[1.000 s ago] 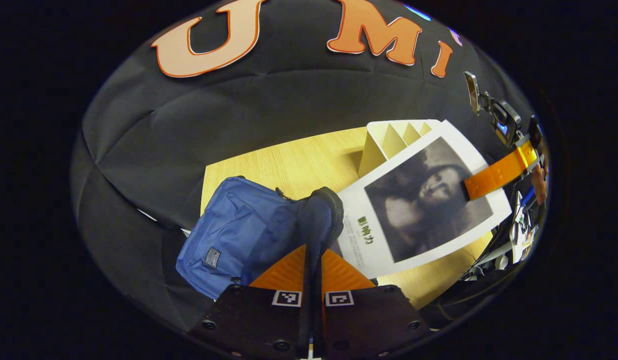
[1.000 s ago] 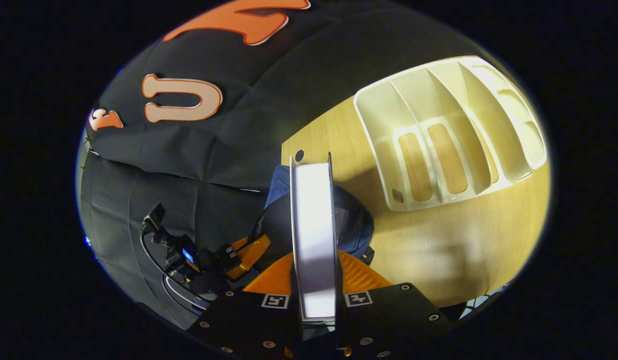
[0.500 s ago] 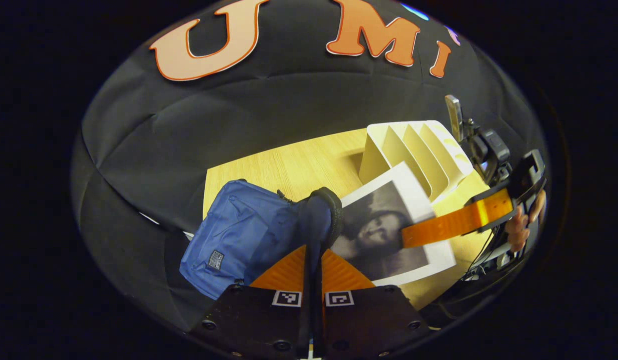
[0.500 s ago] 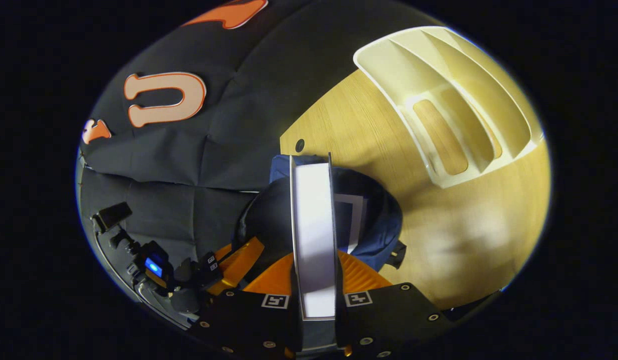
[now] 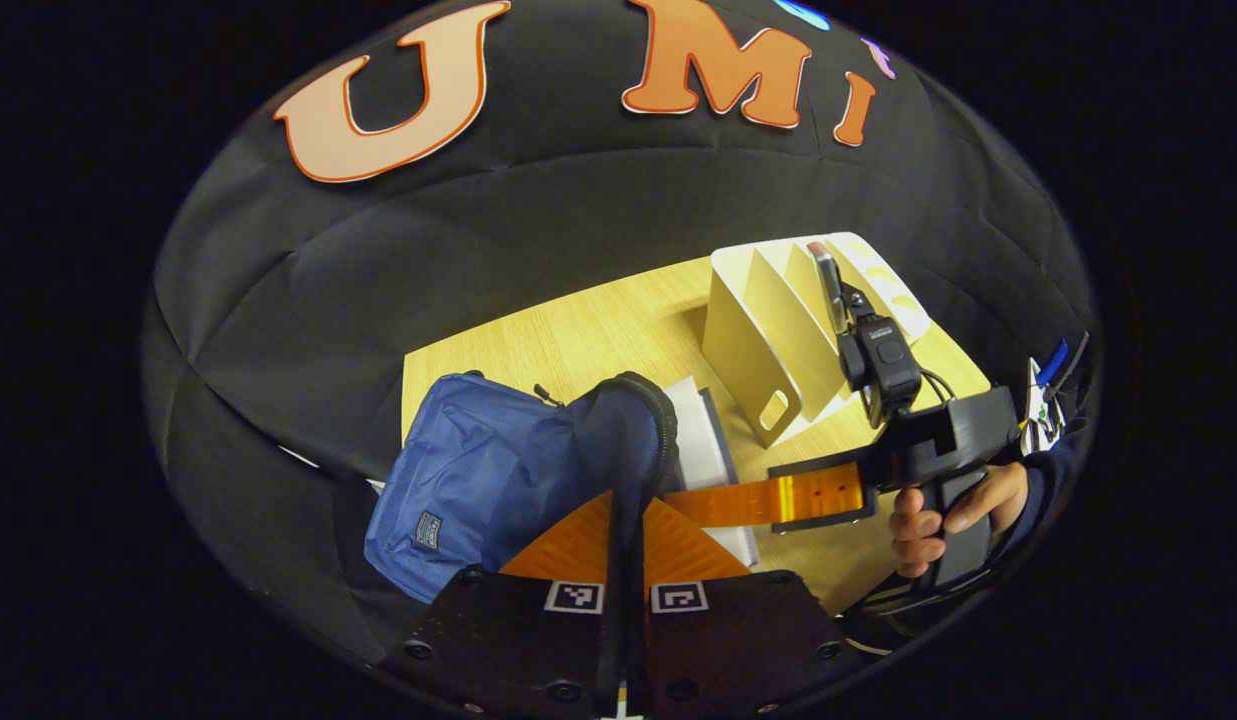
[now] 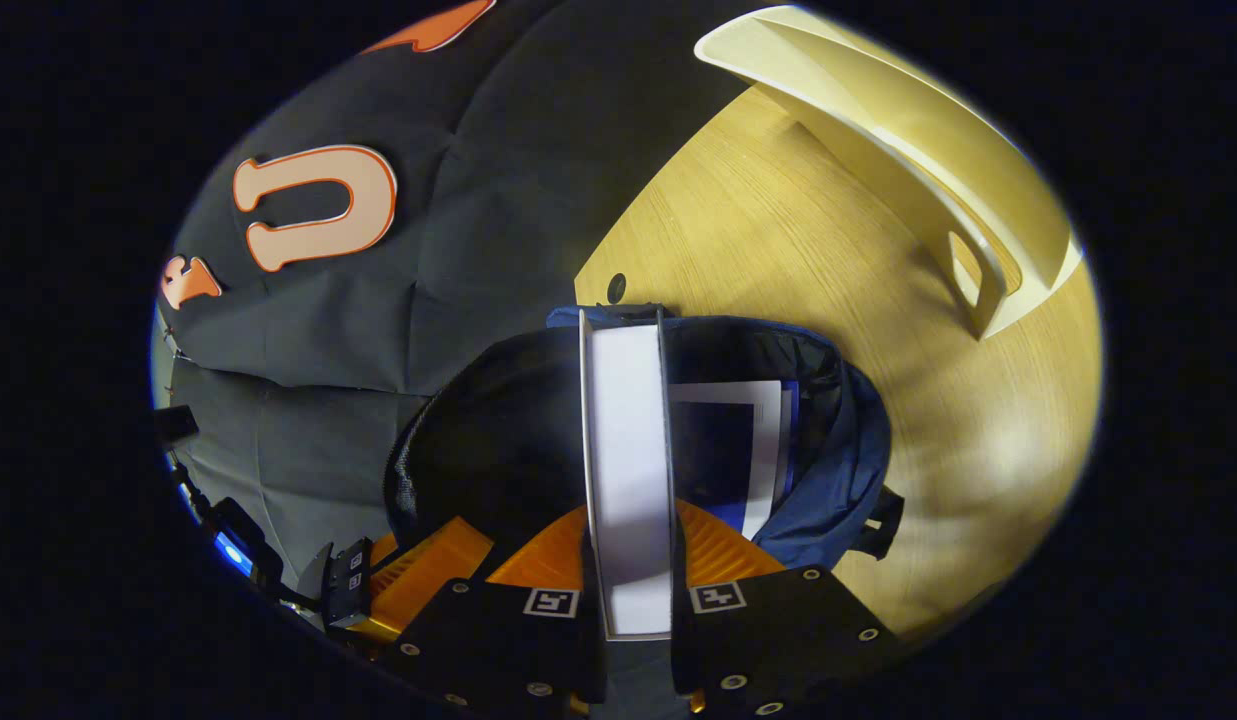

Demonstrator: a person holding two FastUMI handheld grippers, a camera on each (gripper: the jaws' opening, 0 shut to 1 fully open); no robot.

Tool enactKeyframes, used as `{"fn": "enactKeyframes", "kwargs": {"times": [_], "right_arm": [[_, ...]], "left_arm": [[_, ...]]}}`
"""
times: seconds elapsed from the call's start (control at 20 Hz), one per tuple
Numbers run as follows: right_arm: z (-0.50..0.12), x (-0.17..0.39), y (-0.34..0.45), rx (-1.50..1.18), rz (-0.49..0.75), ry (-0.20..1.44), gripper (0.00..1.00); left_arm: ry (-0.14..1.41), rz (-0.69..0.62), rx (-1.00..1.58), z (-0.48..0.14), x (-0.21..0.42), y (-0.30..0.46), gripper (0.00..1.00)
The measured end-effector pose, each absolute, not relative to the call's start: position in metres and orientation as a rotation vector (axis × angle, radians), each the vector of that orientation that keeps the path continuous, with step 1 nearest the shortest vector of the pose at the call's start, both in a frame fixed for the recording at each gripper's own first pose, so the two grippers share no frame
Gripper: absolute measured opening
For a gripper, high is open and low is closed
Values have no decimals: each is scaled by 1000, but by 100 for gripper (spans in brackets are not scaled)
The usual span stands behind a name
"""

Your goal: Open the schoolbag, grab two books from the bookshelf and put them into the schoolbag.

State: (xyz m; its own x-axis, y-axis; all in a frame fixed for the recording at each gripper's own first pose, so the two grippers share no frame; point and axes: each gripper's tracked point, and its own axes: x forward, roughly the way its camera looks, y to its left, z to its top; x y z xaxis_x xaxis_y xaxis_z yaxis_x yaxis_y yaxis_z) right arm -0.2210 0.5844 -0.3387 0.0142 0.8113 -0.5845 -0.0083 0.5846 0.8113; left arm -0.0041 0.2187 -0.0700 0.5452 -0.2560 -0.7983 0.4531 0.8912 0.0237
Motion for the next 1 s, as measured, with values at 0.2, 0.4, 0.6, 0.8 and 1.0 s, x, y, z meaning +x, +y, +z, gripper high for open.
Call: {"fn": "enactKeyframes", "kwargs": {"times": [0.2, 0.4, 0.6, 0.8, 1.0], "right_arm": [[-350, -225, 597, 761, 749, 1427, 27], [-360, -228, 611, 766, 761, 1425, 27], [-371, -232, 626, 771, 771, 1416, 27], [-377, -238, 631, 737, 763, 1449, 30], [-387, -234, 612, 593, 727, 1466, 36]], "left_arm": [[901, -445, 243, -69, -4, 215, 0], [901, -464, 239, -66, -6, 211, 3], [906, -484, 227, -67, -10, 206, 3], [903, -464, 224, -65, -8, 215, 3], [913, -430, 203, -71, -6, 225, 3]]}}
